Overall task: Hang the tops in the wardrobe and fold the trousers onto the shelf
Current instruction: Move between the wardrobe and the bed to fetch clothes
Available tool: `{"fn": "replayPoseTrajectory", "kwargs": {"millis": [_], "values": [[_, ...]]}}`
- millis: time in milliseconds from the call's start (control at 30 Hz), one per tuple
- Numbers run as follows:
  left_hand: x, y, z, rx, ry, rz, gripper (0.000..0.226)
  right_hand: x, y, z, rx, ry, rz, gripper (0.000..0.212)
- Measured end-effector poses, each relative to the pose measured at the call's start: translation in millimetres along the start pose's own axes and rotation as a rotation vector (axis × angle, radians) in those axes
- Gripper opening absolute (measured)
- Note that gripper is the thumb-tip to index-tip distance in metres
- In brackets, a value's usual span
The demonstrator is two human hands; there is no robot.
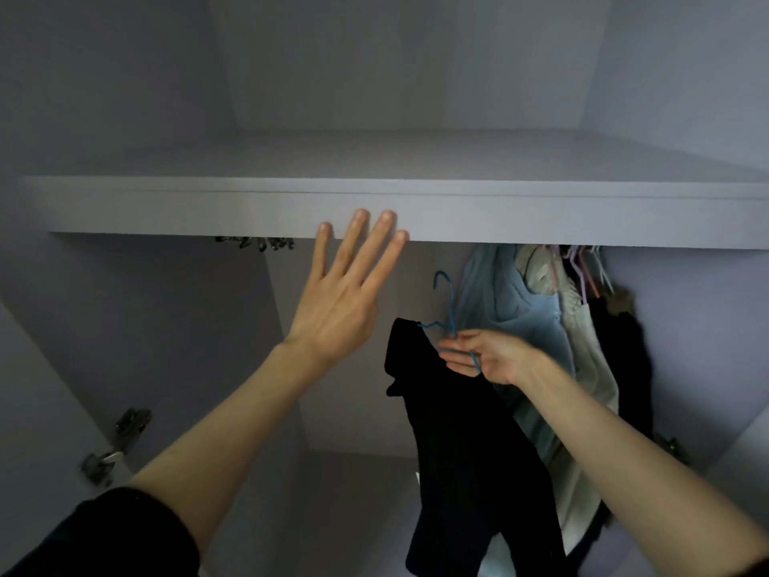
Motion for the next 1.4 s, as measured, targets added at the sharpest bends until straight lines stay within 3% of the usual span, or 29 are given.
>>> {"fn": "replayPoseTrajectory", "kwargs": {"millis": [133,267,567,900,1067,1167,1400], "values": [[-1.1,-7.8,-1.2,-0.040,0.012,-0.019,0.093,-7.3,16.0,23.1,-0.140,0.096,-0.064,0.029],[-1.9,-11.7,0.6,-0.070,0.017,-0.020,0.098,-13.0,23.1,53.0,-0.243,0.233,-0.097,0.018],[-4.0,-20.1,-0.8,-0.115,0.050,-0.015,0.103,-25.8,33.1,120.3,-0.323,0.485,-0.115,0.037],[-2.8,-27.3,-2.2,-0.131,0.059,-0.021,0.106,-53.1,45.7,153.3,-0.379,0.444,-0.142,0.017],[-3.2,-29.3,-2.0,-0.140,0.067,-0.017,0.106,-66.5,51.9,154.4,-0.351,0.425,-0.179,0.020],[-3.7,-28.1,-2.4,-0.136,0.075,-0.033,0.103,-67.9,49.0,149.3,-0.243,0.445,-0.174,0.040],[-3.4,-25.6,-7.4,-0.148,0.089,-0.070,0.098,-60.5,53.7,137.9,-0.076,0.395,-0.253,0.031]]}}
Point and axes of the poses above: each hand's wrist, its own x-axis away from the middle knuckle, its own y-axis out of the back of the hand, z = x × y, the point moved 5 cm from there along -x, towards the middle knuckle, and after that the axes turned 10 degrees about -x, right-handed, at the moved point
